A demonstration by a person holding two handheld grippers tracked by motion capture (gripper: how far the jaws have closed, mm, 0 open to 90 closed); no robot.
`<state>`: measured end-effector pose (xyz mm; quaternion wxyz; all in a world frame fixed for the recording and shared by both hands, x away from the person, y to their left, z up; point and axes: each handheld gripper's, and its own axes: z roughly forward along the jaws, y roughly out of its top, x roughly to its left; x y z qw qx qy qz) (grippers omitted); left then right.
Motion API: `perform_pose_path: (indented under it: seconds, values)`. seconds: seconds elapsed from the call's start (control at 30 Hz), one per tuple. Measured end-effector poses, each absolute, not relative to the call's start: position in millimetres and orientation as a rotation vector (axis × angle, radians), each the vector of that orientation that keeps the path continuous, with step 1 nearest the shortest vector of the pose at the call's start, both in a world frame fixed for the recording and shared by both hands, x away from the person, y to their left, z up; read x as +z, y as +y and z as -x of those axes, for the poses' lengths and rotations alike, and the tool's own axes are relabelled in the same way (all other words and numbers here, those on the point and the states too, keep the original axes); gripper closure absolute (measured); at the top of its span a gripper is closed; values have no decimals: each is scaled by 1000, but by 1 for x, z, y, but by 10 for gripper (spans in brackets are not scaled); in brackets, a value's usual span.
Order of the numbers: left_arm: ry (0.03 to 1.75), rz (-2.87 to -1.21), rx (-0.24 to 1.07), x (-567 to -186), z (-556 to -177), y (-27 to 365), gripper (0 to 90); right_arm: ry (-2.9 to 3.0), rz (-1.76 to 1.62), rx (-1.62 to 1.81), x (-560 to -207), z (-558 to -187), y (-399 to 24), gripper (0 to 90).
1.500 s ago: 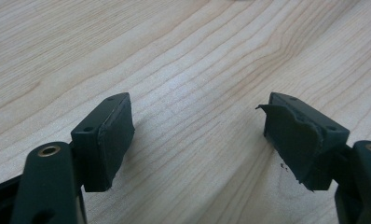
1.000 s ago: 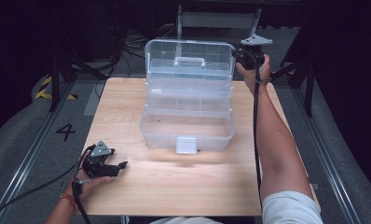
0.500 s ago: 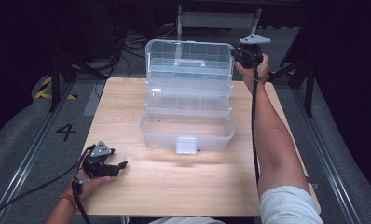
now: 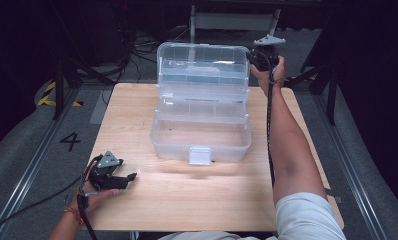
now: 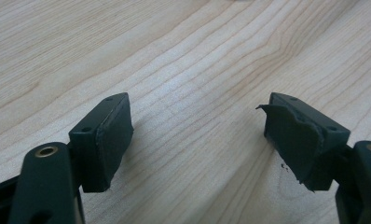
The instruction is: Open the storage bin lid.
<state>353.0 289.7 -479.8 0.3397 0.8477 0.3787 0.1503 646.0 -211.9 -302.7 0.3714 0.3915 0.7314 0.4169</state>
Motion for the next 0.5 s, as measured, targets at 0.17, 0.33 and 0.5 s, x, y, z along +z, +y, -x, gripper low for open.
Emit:
perform_pose_path:
  seconds: [0.17,0.33,0.5]
  values:
    - [987,-2205,389,-480,-353,289,240,1879,-1026,1055,-306,-652,-211,842]
    - [992,-2199,383,-480,-352,289,238,1887,-1023,1007,-306,-654,-207,841]
    - [986,-2202,393,-480,-352,289,236,1882,-1033,1004,-306,-654,-207,840]
